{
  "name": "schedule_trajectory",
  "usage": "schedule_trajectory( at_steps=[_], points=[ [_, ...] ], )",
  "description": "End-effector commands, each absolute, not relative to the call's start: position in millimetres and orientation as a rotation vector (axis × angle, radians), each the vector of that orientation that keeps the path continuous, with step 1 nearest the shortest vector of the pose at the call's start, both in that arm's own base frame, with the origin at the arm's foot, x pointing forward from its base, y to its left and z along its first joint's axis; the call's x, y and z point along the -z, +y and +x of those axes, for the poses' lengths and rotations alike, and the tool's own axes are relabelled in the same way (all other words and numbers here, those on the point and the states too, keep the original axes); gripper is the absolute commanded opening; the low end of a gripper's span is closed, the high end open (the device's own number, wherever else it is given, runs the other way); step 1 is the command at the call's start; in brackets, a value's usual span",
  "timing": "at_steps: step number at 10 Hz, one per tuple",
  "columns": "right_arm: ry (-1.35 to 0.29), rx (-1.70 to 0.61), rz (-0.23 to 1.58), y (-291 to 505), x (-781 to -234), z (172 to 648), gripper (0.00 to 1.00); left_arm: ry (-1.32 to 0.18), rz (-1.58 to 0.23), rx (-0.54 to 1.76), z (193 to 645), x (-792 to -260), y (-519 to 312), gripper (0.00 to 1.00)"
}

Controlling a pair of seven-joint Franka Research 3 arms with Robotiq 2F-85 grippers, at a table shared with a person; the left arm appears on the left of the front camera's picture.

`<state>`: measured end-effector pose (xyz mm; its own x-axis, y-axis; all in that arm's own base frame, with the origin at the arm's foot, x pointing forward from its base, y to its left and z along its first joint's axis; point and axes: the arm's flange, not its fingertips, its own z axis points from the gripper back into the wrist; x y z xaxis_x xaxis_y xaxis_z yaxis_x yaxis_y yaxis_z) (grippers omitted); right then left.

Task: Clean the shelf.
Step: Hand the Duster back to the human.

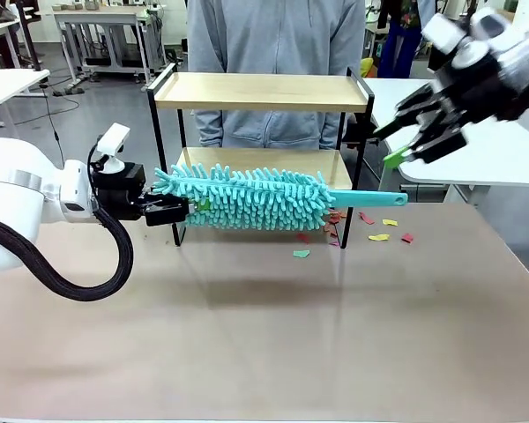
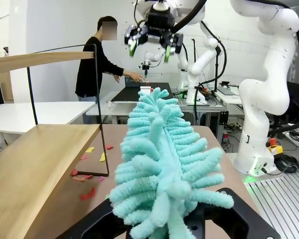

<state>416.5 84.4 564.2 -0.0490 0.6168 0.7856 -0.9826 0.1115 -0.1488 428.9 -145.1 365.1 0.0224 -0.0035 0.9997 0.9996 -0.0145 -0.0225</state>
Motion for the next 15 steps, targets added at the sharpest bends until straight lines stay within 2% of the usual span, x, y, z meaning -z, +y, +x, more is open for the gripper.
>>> schedule_trajectory(
  at_steps=[1,4,8,9,11,13,15],
  points=[
    [-1.001,-1.298,0.574,46.7,-566.0,396.7,1.0,-1.19,-1.225,1.208,427.9,-368.5,-146.0,0.0],
    [-1.135,-1.167,0.635,-12.1,-566.2,377.3,1.0,-1.19,-1.225,1.208,427.9,-368.5,-146.0,0.0],
    [-1.112,-1.113,0.636,-31.2,-568.7,374.2,1.0,-1.19,-1.225,1.208,427.9,-368.5,-146.0,0.0],
    [-1.112,-1.113,0.636,-31.2,-568.7,374.2,1.0,-1.183,-1.228,1.205,428.8,-365.1,-145.3,0.17],
    [-1.112,-1.113,0.636,-31.2,-568.7,374.2,1.0,-1.272,-1.306,1.153,424.6,-423.1,-129.0,0.17],
    [-1.112,-1.113,0.636,-31.2,-568.7,374.2,1.0,-1.353,-1.305,1.091,420.3,-472.8,-107.5,0.17],
    [-1.112,-1.113,0.636,-31.2,-568.7,374.2,1.0,-1.526,-1.185,0.99,407.5,-532.5,-76.1,0.17]
  ],
)
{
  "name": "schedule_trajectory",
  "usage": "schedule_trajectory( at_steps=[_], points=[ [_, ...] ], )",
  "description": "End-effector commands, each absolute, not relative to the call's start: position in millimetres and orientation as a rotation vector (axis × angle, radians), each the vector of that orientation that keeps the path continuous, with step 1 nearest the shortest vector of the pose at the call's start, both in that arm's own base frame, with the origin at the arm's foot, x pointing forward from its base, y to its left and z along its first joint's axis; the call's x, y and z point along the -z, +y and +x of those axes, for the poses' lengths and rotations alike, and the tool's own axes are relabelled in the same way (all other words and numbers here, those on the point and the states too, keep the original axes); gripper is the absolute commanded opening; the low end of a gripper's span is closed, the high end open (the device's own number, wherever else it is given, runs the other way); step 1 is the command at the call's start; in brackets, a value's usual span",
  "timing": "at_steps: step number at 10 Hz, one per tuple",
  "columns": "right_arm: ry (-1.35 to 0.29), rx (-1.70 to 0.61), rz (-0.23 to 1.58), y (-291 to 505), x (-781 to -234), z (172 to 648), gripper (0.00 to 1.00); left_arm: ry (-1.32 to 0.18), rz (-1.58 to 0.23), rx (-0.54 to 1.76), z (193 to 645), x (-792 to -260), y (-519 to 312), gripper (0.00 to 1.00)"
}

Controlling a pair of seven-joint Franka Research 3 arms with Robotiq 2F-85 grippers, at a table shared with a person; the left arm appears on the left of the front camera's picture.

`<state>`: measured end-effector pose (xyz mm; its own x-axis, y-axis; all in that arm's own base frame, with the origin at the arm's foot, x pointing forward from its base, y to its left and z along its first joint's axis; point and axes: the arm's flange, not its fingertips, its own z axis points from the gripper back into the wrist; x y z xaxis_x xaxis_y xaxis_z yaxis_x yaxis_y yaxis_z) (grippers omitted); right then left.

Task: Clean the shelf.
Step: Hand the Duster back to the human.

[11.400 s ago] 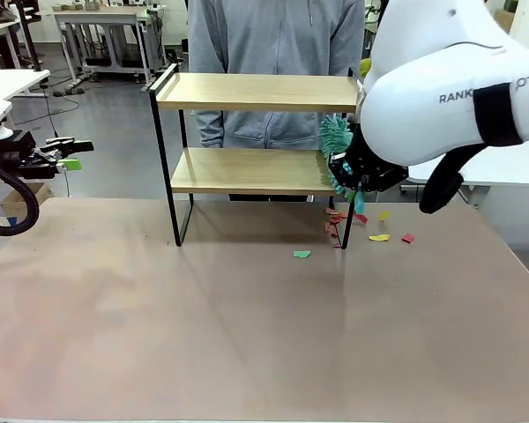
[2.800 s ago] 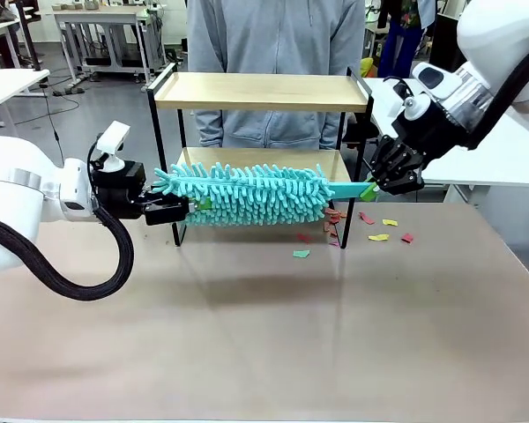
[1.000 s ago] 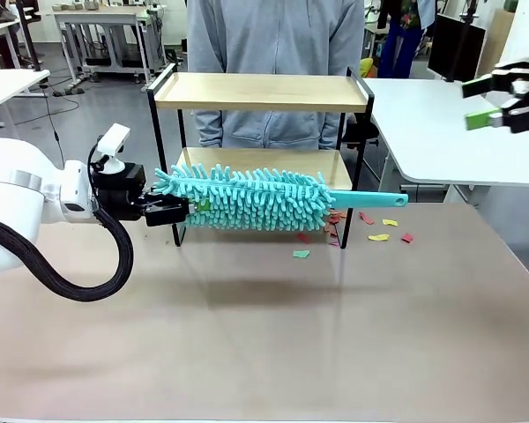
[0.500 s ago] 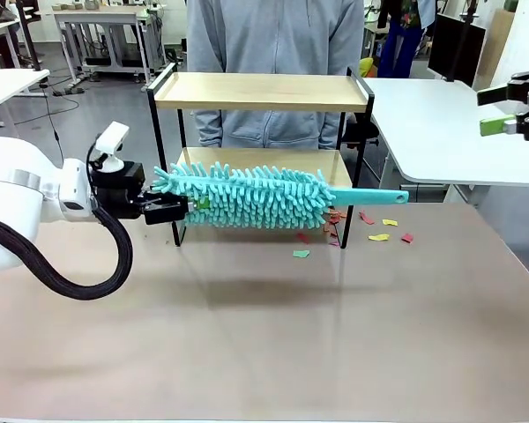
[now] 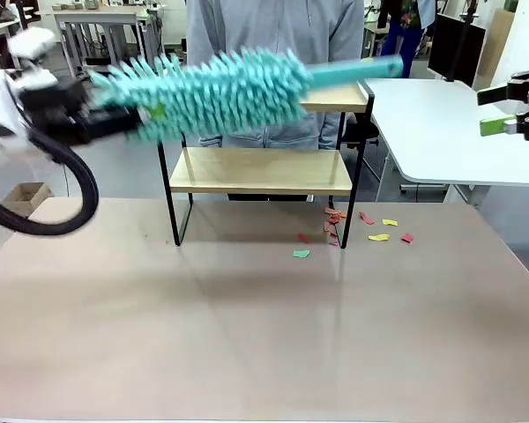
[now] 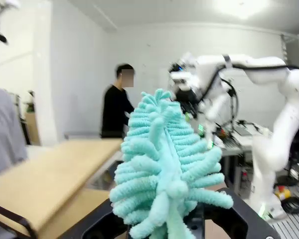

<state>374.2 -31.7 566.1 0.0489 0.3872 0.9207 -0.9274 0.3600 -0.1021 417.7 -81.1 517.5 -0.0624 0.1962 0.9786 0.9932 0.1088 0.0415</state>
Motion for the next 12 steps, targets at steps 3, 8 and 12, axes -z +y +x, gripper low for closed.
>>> schedule_trajectory(
  at_steps=[3,8,12],
  points=[
    [-1.112,-1.113,0.636,-31.2,-568.7,374.2,1.0,-1.769,-0.833,0.772,391.2,-573.6,-3.4,0.17],
    [-1.112,-1.113,0.636,-31.2,-568.7,374.2,1.0,-1.888,-0.426,0.228,371.1,-546.4,109.6,0.17],
    [-1.112,-1.113,0.636,-31.2,-568.7,374.2,1.0,-1.813,-0.281,0.119,375.5,-499.4,122.2,0.17]
  ],
)
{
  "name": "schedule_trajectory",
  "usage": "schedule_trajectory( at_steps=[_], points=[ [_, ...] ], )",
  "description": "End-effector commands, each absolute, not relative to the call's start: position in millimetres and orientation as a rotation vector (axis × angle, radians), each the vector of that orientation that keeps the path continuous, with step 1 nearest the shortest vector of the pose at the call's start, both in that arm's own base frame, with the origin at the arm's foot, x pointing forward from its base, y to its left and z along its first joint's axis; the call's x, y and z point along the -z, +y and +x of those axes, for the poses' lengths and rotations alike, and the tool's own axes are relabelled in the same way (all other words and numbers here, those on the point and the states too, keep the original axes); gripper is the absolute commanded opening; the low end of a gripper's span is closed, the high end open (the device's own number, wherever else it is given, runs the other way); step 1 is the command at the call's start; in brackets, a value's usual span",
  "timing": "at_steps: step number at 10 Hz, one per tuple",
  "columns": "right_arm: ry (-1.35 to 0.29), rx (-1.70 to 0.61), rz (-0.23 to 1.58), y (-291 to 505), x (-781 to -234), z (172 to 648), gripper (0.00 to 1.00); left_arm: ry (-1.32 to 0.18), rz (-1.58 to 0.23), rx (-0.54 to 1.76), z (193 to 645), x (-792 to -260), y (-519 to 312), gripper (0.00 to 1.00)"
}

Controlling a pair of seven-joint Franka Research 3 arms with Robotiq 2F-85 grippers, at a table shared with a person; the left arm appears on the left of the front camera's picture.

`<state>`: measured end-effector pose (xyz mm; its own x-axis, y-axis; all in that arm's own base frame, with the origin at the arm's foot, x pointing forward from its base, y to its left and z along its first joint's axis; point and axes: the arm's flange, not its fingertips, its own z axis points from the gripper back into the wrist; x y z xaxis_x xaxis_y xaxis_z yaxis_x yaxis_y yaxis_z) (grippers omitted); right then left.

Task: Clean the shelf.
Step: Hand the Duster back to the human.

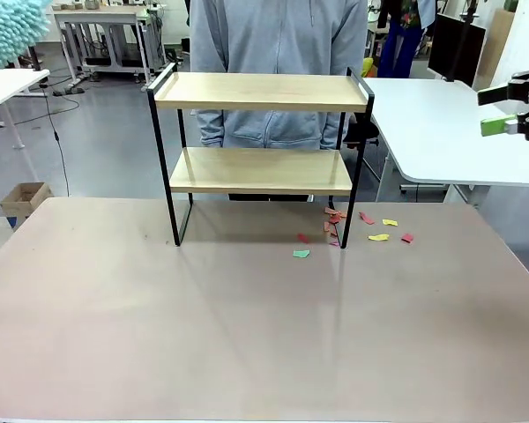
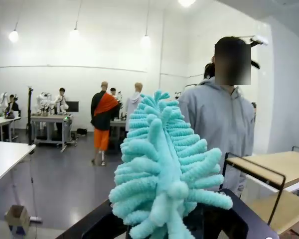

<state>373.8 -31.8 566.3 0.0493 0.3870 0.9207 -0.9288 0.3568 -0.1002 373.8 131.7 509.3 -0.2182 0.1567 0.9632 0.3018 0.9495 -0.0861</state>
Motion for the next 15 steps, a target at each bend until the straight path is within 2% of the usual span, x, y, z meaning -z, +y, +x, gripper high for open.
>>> schedule_trajectory(
  at_steps=[1,6,8,9,15],
  points=[
    [-1.112,-1.113,0.636,-31.2,-568.7,374.2,1.0,-1.772,-0.25,0.112,377.7,-481.1,118.8,0.17],
    [-1.112,-1.113,0.636,-31.2,-568.7,374.2,1.0,-1.522,-0.108,0.137,369.3,-410.2,85.9,0.17],
    [-1.112,-1.113,0.636,-31.2,-568.7,374.2,1.0,-1.544,-0.144,0.098,370.2,-401.2,86.3,0.17],
    [-1.112,-1.113,0.636,-31.2,-568.7,374.2,1.0,-1.494,-0.148,0.137,396.4,-417.4,96.9,0.17],
    [-1.112,-1.113,0.636,-31.2,-568.7,374.2,1.0,-1.494,-0.148,0.137,396.4,-417.4,96.9,0.17]
  ],
)
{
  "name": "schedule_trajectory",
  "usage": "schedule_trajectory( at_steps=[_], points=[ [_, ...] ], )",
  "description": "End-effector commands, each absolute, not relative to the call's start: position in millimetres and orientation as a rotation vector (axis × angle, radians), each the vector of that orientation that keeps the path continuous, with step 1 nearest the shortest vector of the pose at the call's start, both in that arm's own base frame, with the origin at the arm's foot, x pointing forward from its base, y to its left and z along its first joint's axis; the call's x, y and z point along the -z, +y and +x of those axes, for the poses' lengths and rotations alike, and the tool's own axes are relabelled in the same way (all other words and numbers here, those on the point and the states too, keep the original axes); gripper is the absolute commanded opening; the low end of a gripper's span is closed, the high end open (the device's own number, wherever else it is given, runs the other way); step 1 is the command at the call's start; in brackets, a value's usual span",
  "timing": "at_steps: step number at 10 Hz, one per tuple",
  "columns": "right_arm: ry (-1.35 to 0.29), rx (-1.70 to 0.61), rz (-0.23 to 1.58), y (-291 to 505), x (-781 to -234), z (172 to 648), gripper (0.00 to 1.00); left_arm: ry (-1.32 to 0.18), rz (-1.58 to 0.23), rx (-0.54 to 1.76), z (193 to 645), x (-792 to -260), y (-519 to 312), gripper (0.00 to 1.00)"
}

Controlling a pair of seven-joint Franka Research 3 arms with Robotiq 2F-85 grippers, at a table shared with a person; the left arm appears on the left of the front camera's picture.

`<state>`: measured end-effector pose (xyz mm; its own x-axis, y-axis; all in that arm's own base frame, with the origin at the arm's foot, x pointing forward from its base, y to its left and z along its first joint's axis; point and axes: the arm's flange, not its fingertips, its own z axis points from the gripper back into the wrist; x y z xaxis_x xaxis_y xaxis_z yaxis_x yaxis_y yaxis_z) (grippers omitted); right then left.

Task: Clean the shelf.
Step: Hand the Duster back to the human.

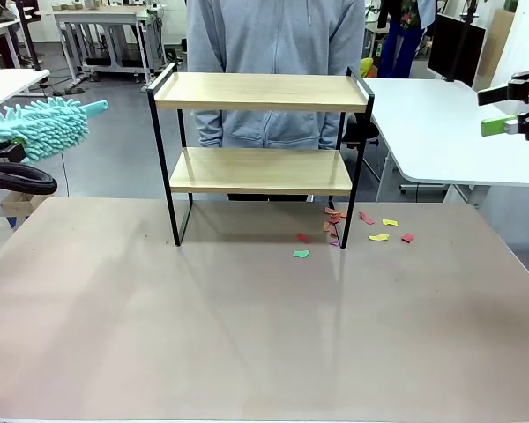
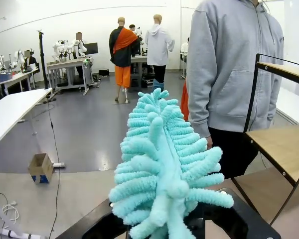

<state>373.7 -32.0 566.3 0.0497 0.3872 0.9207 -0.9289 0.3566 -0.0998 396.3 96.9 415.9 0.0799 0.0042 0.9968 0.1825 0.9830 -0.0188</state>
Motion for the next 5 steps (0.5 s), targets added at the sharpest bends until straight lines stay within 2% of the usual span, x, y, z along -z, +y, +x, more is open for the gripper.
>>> schedule_trajectory(
  at_steps=[1,5],
  points=[
    [-1.112,-1.113,0.636,-31.2,-568.7,374.2,1.0,-1.494,-0.148,0.137,396.4,-417.4,96.9,0.17],
    [-1.112,-1.113,0.636,-31.2,-568.7,374.2,1.0,-1.494,-0.148,0.137,396.4,-417.4,96.9,0.17]
  ],
)
